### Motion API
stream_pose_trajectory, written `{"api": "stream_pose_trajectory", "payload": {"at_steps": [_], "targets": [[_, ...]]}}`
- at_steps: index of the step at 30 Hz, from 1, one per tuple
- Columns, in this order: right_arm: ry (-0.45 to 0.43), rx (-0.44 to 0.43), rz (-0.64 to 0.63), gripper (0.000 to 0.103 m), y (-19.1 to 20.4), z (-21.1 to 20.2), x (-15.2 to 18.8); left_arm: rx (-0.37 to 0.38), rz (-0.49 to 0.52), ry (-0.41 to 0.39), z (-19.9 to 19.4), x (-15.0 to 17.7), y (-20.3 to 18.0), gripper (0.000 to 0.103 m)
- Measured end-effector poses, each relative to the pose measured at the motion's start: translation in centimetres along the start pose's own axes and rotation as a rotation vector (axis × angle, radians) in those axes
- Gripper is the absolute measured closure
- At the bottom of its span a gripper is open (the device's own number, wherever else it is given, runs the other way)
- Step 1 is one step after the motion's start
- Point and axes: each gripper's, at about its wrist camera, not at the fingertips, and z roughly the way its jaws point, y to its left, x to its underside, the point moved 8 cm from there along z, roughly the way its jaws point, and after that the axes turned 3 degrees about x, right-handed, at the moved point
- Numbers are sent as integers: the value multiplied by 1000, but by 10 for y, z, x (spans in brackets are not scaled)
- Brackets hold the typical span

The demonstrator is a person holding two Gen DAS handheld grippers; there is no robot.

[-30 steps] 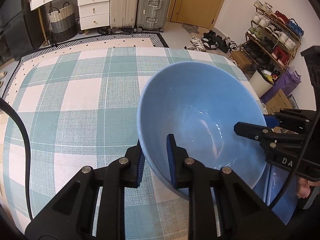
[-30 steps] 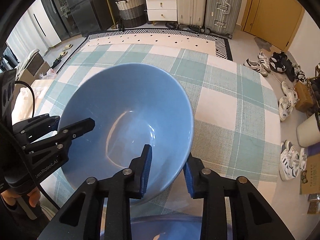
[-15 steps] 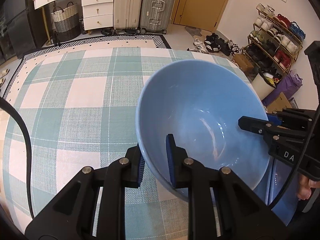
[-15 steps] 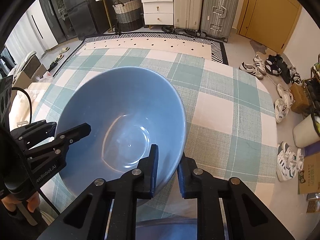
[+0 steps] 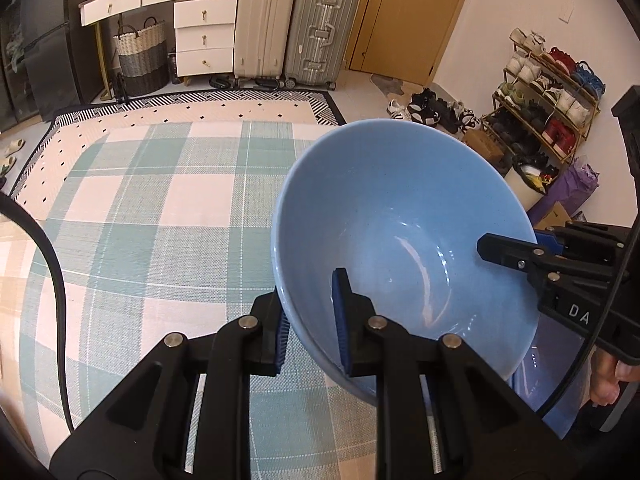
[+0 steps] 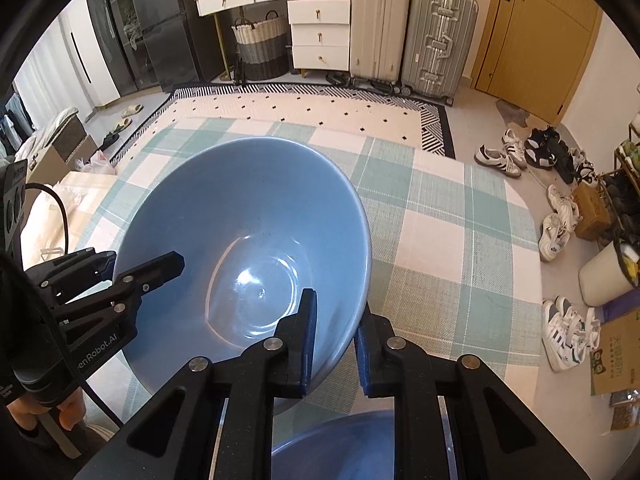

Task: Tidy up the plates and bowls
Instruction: 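Lift the blue bowl with both grippers, tilting it up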

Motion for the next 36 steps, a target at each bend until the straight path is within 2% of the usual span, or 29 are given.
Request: {"api": "stream_pose_trajectory", "payload": {"at_steps": [16,26,36], "targets": [[-72,29,8,86,5,-58,6,7,25,-71,-66,0,-24,87],[-98,35,30,86,4,-86,19,21,38,-91,-91,2,-42,87],[-133,46,72,86,-10,-119,37,48,77,-107,-120,8,-79,87]]}}
